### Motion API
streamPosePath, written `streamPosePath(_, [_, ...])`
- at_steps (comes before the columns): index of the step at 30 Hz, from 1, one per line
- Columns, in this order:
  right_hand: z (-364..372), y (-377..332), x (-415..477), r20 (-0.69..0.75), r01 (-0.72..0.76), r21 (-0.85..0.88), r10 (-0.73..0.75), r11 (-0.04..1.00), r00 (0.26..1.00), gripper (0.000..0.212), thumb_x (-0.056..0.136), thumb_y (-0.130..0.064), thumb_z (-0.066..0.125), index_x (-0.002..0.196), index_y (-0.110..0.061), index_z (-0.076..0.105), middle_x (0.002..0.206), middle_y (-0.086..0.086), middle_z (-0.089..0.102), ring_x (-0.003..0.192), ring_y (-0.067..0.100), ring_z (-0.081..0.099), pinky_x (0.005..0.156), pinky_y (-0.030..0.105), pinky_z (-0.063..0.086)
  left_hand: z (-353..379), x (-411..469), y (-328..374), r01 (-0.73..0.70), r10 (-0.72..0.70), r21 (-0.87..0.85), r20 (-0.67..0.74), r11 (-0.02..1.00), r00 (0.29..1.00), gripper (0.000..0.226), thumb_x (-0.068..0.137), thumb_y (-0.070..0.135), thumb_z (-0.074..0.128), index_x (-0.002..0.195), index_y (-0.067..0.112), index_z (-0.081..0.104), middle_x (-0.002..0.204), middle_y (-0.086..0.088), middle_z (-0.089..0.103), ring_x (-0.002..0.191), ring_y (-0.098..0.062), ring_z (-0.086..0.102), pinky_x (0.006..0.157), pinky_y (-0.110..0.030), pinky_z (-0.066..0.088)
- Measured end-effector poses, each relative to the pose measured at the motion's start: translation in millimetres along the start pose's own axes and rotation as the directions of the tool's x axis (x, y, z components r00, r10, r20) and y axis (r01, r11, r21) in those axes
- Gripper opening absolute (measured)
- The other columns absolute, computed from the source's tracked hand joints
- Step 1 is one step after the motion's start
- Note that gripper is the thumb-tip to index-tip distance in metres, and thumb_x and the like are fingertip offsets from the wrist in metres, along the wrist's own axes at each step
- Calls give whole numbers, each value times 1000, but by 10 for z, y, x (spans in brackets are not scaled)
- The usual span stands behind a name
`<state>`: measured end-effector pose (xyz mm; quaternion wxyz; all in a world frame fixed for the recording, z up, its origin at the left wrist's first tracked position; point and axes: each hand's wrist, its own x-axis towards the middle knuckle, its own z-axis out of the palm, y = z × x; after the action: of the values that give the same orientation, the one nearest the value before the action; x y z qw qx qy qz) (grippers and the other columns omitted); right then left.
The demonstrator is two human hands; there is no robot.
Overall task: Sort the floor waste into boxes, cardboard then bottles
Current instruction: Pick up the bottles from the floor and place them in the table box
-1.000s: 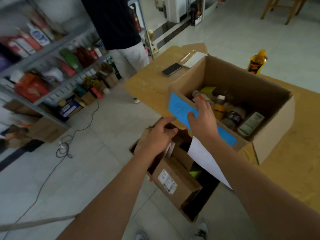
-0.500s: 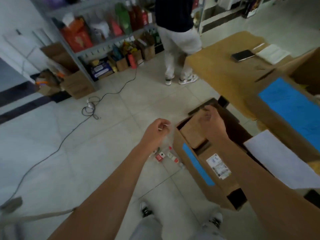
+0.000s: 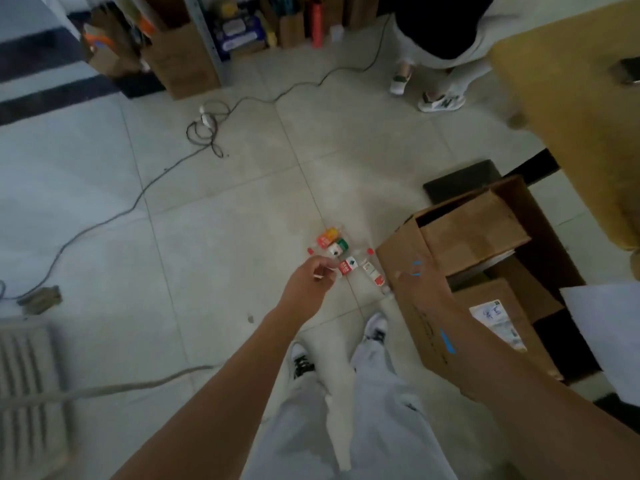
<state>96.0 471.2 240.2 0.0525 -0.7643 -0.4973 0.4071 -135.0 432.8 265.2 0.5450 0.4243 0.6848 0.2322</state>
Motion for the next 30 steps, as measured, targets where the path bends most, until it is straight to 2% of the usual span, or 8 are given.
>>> streamPosePath(2, [231, 92, 243, 57, 1, -41, 1, 999, 998, 51, 92, -23, 63, 137, -5, 46, 130, 16, 58, 119, 34, 54, 97, 35, 42, 178, 189, -329, 69, -69, -22, 12, 997, 998, 16, 91, 14, 60, 93, 30, 63, 90, 0, 65, 83, -21, 62, 88, -46, 53])
streamPosePath(6, [908, 548, 1044, 132, 2, -191, 24, 982, 991, 42, 91, -20, 64, 125, 1, 53, 117, 24, 63, 110, 40, 58, 91, 45, 47, 673, 687, -1099, 226, -226, -80, 5, 971, 974, 20, 90, 15, 54, 95, 32, 62, 90, -1, 66, 84, -31, 66, 70, -39, 52])
streamPosePath(11, [1680, 1361, 2120, 214, 14, -430, 87, 903, 973, 36, 93, -22, 62, 124, -4, 55, 122, 19, 59, 113, 40, 55, 85, 38, 44, 1382, 1310, -2213, 355, -355, -166, 33, 920, 934, 26, 82, 14, 52, 96, 34, 64, 96, -6, 70, 89, -29, 67, 89, -45, 54])
streamPosePath(14, [2115, 1806, 2712, 255, 39, -455, 88, 890, 963, 20, 87, -25, 65, 98, -9, 62, 98, 18, 64, 98, 36, 62, 68, 34, 43, 1719, 1673, -2830, 408, -410, -206, 35, 889, 911, 30, 80, 11, 50, 96, 30, 66, 89, -1, 70, 88, -26, 67, 92, -46, 53])
streamPosePath(17, [2626, 2489, 3378, 315, 12, -496, 168, 868, 934, 34, 69, -45, 61, 80, -13, 56, 75, 8, 57, 79, 27, 62, 55, 28, 41, 1976, 2047, -3318, 437, -433, -177, 61, 882, 899, 30, 88, 7, 49, 108, 22, 66, 96, 0, 72, 93, -23, 68, 94, -42, 53])
streamPosePath(20, [3015, 2652, 3658, 293, -29, -465, 185, 885, 938, 49, 75, -42, 67, 110, -10, 59, 100, 11, 64, 92, 29, 64, 77, 37, 54, 2203, 2408, -3654, 446, -436, -143, 98, 884, 895, 28, 91, 10, 51, 114, 18, 65, 103, -4, 72, 96, -25, 67, 95, -41, 51])
streamPosePath(22, [3227, 2692, 3770, 244, -34, -482, 171, 876, 955, 48, 83, -30, 69, 122, -7, 53, 115, 17, 60, 101, 35, 61, 82, 38, 50, 2355, 2637, -3832, 445, -434, -156, 104, 882, 895, 28, 92, 10, 50, 115, 18, 64, 103, -4, 72, 97, -25, 67, 96, -41, 51])
streamPosePath(30, [3857, 3122, 4507, 24, -110, -629, 160, 770, 987, 78, 87, -28, 68, 149, -9, 23, 148, 23, 32, 131, 40, 40, 103, 47, 40, 2900, 3141, -4405, 422, -402, -234, 130, 876, 906, 31, 91, 12, 48, 116, 24, 62, 101, 5, 69, 94, -17, 67, 89, -33, 54])
